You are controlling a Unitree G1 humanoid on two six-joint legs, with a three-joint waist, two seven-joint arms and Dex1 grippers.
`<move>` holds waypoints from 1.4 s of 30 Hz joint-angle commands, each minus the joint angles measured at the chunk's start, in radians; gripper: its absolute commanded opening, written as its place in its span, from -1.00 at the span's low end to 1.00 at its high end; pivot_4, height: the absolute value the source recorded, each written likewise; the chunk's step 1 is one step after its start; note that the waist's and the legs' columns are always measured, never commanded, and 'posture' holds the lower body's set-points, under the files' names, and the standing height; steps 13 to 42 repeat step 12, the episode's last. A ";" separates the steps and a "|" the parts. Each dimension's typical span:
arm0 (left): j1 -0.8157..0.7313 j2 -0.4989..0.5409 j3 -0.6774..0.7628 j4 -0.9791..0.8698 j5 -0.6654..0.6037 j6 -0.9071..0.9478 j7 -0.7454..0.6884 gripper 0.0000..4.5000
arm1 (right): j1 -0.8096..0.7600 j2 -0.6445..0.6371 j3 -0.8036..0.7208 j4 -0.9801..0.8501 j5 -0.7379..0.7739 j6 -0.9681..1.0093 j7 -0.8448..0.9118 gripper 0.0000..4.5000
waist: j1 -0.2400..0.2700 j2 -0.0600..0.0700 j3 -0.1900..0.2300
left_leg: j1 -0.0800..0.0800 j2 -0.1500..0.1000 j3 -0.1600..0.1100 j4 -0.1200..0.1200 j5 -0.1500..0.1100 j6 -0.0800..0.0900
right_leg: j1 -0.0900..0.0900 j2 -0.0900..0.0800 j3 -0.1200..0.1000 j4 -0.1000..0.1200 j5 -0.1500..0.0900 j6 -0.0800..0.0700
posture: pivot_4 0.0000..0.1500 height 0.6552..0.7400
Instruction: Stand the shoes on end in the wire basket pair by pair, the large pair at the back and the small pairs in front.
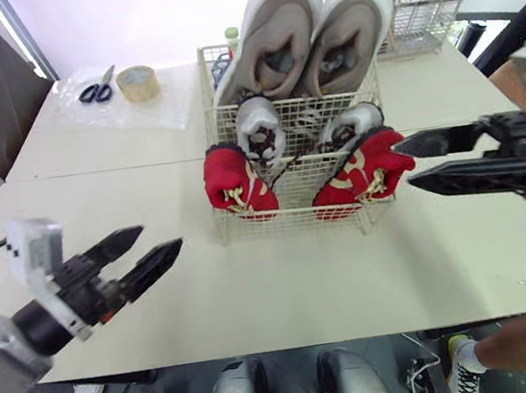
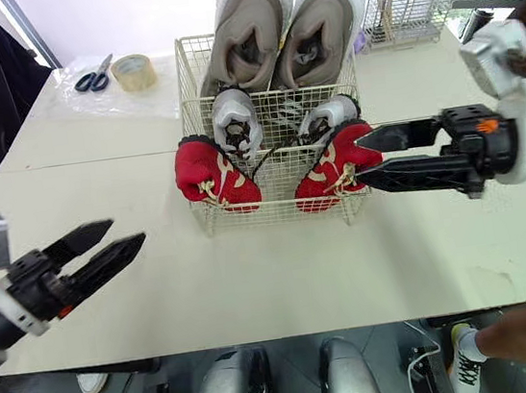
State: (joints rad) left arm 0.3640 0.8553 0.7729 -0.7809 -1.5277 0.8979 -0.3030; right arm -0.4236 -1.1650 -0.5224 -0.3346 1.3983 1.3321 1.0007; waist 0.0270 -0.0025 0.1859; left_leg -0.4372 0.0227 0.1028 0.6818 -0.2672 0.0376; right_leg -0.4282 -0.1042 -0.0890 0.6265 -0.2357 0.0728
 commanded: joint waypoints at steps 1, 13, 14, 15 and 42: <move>0.084 0.005 -0.030 -0.031 0.093 -0.003 -0.115 0.98 | 0.141 0.017 -0.055 -0.170 0.103 0.014 -0.039 1.00 | -0.001 0.000 0.000 | 0.000 0.000 0.000 -0.001 0.000 0.000 | 0.000 0.000 0.000 -0.001 0.000 0.000 | 1.00 0.93; 0.144 -0.063 -0.240 -0.023 0.319 -0.075 -0.219 0.98 | 0.516 0.090 -0.002 -0.320 -0.169 -0.196 0.026 1.00 | 0.001 0.004 -0.003 | -0.002 0.000 0.001 -0.004 -0.001 0.001 | -0.004 0.000 0.000 -0.012 0.002 -0.003 | 1.00 0.93; 0.144 -0.063 -0.240 -0.023 0.319 -0.075 -0.219 0.98 | 0.516 0.090 -0.002 -0.320 -0.169 -0.196 0.026 1.00 | 0.001 0.004 -0.003 | -0.002 0.000 0.001 -0.004 -0.001 0.001 | -0.004 0.000 0.000 -0.012 0.002 -0.003 | 1.00 0.93; 0.144 -0.063 -0.240 -0.023 0.319 -0.075 -0.219 0.98 | 0.516 0.090 -0.002 -0.320 -0.169 -0.196 0.026 1.00 | 0.001 0.004 -0.003 | -0.002 0.000 0.001 -0.004 -0.001 0.001 | -0.004 0.000 0.000 -0.012 0.002 -0.003 | 1.00 0.93; 0.144 -0.063 -0.240 -0.023 0.319 -0.075 -0.219 0.98 | 0.516 0.090 -0.002 -0.320 -0.169 -0.196 0.026 1.00 | 0.001 0.004 -0.003 | -0.002 0.000 0.001 -0.004 -0.001 0.001 | -0.004 0.000 0.000 -0.012 0.002 -0.003 | 1.00 0.93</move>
